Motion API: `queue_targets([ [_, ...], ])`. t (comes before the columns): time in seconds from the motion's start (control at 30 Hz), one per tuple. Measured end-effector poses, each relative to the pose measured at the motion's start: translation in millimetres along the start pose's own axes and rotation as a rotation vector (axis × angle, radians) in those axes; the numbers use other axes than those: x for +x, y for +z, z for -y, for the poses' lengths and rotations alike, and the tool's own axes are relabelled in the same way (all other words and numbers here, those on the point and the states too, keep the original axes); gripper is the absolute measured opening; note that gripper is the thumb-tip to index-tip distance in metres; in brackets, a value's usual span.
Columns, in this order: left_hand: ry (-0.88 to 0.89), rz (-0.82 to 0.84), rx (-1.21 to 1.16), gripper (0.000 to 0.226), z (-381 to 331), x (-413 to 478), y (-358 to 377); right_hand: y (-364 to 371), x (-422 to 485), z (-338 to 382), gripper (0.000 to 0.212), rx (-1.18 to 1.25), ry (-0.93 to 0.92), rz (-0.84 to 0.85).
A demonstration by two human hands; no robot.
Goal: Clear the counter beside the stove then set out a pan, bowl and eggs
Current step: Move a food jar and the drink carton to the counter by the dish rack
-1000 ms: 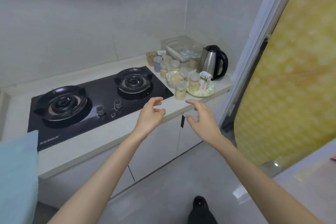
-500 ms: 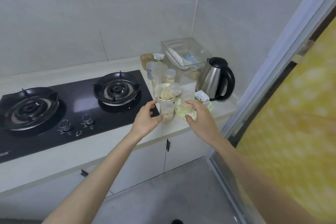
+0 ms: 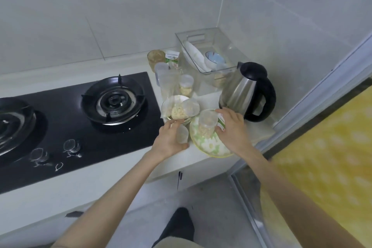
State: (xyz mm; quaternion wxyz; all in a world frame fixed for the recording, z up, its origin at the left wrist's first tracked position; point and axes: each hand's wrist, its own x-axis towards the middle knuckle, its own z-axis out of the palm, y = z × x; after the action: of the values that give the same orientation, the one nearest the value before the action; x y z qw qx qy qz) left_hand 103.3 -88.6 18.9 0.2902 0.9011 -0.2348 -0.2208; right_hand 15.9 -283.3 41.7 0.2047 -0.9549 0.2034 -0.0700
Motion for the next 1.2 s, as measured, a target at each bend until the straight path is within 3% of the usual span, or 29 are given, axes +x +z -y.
queue_targets([
  [0.27, 0.008, 0.008, 0.14, 0.091, 9.2, 25.0, 12.7, 15.7, 26.6, -20.1, 0.054, -0.085, 0.112, 0.157],
  [0.57, -0.092, -0.052, 0.085, 0.085, 2.7, 21.7, 18.5, 17.1, 35.8, -36.5, 0.054, -0.06, 0.099, 0.213],
  [0.83, -0.181, -0.279, -0.057, 0.083, -26.3, -15.2, 25.0, -6.4, 23.4, -44.7, 0.041, -0.062, 0.007, 0.195],
  [1.07, -0.225, -0.517, -0.239, 0.083, -59.5, -83.7, 41.0, -50.1, -11.5, -41.7, 0.044, -0.035, -0.187, 0.134],
  [1.2, -0.253, -0.684, -0.333, 0.067, -70.3, -128.5, 42.4, -66.8, -36.0, -19.4, 0.044, 0.044, -0.308, 0.126],
])
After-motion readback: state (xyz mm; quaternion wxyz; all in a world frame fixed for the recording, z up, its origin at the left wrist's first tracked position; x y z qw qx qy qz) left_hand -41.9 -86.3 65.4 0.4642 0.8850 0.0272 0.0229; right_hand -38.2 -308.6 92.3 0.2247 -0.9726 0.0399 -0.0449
